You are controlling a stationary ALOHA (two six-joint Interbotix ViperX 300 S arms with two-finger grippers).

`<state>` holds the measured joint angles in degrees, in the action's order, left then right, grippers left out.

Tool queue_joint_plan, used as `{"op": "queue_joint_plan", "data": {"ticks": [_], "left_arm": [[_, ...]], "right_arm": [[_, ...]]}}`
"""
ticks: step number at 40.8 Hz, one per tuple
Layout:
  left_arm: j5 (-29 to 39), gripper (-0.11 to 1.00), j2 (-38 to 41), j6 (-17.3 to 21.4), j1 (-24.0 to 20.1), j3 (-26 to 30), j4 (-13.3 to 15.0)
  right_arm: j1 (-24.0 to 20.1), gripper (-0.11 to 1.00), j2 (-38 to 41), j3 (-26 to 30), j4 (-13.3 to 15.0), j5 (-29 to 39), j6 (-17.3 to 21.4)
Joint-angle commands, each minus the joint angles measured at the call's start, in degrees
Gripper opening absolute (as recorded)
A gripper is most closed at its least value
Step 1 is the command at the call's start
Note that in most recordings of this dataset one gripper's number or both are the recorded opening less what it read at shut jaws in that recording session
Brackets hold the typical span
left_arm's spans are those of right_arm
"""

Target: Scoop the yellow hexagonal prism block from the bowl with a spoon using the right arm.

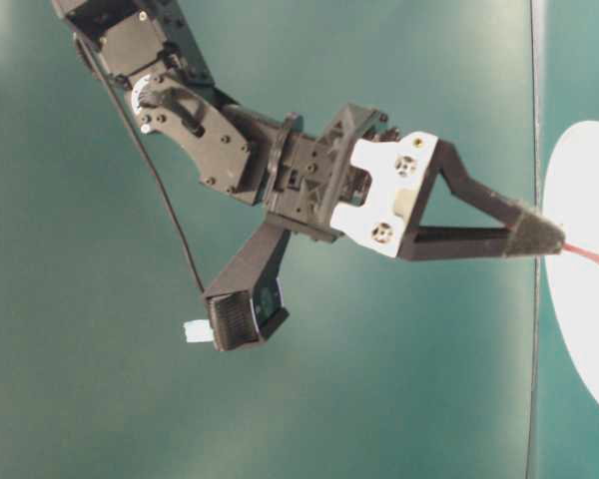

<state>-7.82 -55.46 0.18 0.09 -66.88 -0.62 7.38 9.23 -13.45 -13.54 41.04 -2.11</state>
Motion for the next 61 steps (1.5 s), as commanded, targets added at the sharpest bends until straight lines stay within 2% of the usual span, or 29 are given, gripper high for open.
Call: {"op": "queue_joint_plan", "data": {"ticks": [1, 29, 46, 61], "left_arm": [[-0.3, 0.04, 0.4, 0.1, 0.1, 1.2, -0.2], [-0.3, 0.04, 0.4, 0.1, 0.0, 1.2, -0.2], [-0.3, 0.04, 0.4, 0.1, 0.0, 1.2, -0.2], [-0.3, 0.04, 0.4, 0.1, 0.0, 1.2, -0.2]], "right_arm": [[-0.2, 0.24, -3.0, -0.1, 0.0, -1.2, 0.1], [-0.2, 0.24, -5.7, -4.8, 0.1, -6.3, 0.1], [-0.2, 0.24, -6.5, -5.4, 3.2, -8.3, 0.1], [-0.2, 0.24, -8.5, -6.8, 3.9, -10.6, 0.1]]}}
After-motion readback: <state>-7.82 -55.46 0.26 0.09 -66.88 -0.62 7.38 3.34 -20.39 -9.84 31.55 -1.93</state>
